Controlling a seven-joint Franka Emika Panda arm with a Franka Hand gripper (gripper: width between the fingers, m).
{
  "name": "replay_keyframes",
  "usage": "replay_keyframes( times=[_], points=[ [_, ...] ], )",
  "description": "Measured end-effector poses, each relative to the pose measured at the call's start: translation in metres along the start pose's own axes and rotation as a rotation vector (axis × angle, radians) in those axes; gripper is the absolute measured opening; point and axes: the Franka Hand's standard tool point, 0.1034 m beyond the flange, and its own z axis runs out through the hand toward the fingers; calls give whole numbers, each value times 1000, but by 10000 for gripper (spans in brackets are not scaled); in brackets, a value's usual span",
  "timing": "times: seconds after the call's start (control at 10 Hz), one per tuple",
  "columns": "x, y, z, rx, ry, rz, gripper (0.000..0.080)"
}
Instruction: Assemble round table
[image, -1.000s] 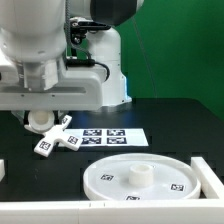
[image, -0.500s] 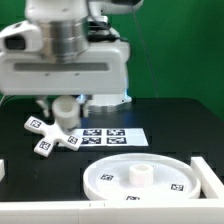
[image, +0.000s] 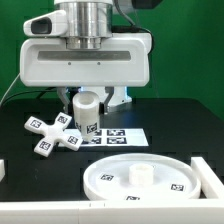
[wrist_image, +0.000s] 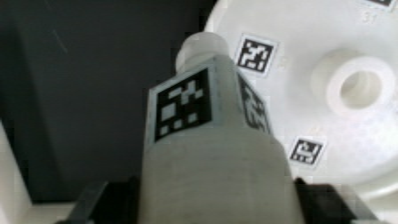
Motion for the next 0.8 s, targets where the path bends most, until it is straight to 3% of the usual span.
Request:
replay_keyframes(
  times=[0.1, 0.2, 0.3, 0.4, 0.5, 0.6, 0.7, 0.8],
  points=[
    [0, -2, 2, -6, 52, 5, 406],
    [0, -15, 2, 1, 155, 38, 406],
    [-4, -40, 4, 10, 261, 49, 406],
    [0, -61, 2, 23, 338, 75, 406],
    [8, -75, -2, 20, 451, 59, 406],
    [0, -66, 8, -1, 454, 48, 406],
    [-7, -65, 17, 6, 391, 56, 406],
    [-5, -65, 15, 6, 400, 54, 406]
  ],
)
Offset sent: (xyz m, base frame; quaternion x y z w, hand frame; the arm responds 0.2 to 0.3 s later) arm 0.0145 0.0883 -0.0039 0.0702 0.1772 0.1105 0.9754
